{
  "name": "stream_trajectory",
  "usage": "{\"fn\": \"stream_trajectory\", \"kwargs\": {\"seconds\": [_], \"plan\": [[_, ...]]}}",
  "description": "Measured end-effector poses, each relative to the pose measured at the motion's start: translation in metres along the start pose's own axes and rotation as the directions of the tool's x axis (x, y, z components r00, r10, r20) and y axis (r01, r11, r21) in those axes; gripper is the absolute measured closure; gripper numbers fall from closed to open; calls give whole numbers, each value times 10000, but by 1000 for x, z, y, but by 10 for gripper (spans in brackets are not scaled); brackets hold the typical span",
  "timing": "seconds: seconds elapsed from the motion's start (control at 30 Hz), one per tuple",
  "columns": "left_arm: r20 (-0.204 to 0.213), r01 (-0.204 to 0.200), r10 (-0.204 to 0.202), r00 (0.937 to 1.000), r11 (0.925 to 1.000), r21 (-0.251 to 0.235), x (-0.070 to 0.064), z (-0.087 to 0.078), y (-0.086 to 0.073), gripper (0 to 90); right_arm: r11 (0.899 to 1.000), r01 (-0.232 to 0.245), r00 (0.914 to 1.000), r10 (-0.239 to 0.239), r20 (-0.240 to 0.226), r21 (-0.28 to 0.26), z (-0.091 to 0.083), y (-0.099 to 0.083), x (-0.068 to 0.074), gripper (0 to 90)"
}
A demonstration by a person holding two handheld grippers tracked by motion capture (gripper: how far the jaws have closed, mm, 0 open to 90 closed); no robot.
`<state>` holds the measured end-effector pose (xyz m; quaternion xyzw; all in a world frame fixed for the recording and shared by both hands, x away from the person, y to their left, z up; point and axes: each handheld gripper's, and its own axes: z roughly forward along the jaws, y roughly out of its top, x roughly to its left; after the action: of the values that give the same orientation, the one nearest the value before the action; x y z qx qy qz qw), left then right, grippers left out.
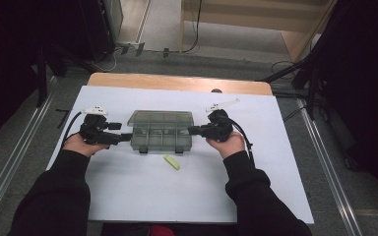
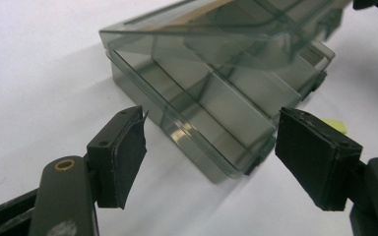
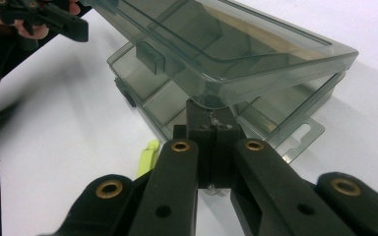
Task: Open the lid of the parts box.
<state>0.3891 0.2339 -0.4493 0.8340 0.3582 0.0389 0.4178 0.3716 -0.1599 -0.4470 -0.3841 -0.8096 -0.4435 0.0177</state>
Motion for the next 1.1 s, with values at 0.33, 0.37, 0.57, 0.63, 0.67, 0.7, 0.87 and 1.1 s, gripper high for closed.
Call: {"fn": "stream_trajectory", "kwargs": {"seconds": [0.33, 0.37, 0.57, 0.63, 0.67, 0.7, 0.87, 1.1], "plan": [[42, -46, 45, 10000, 9994, 345, 12, 11, 3, 272, 10000, -31, 10000, 31, 9, -85, -1, 4, -2, 900], [12, -99, 99, 10000, 9992, 376, 13, 12, 4, 272, 9999, -52, 10000, 52, 8, -108, -1, 4, -3, 900], [118, -339, 338, 9994, 9994, 62, 9, 14, 8, 272, 9998, -87, 10000, 86, -34, -191, -2, 7, -5, 900], [2, -374, 374, 9993, 9993, 73, 10, 16, 8, 272, 9998, -100, 9999, 100, -31, -187, -2, 7, -6, 900], [-53, -382, 382, 9993, 9992, 72, 11, 17, 8, 272, 9998, -94, 10000, 93, -15, -198, -2, 8, -6, 900], [-74, -411, 412, 9991, 9991, 85, 12, 17, 8, 272, 9998, -62, 10000, 62, 6, -208, -2, 8, -6, 900], [-259, -445, 441, 9987, 9989, -120, 16, 20, 11, 297, 9995, -143, 9999, 144, 25, -284, -5, 8, -9, 900], [-474, -702, 681, 9965, 9966, -432, 17, 24, 19, 391, 9993, -123, 9999, 126, 109, -346, -5, 8, -9, 900]]}}
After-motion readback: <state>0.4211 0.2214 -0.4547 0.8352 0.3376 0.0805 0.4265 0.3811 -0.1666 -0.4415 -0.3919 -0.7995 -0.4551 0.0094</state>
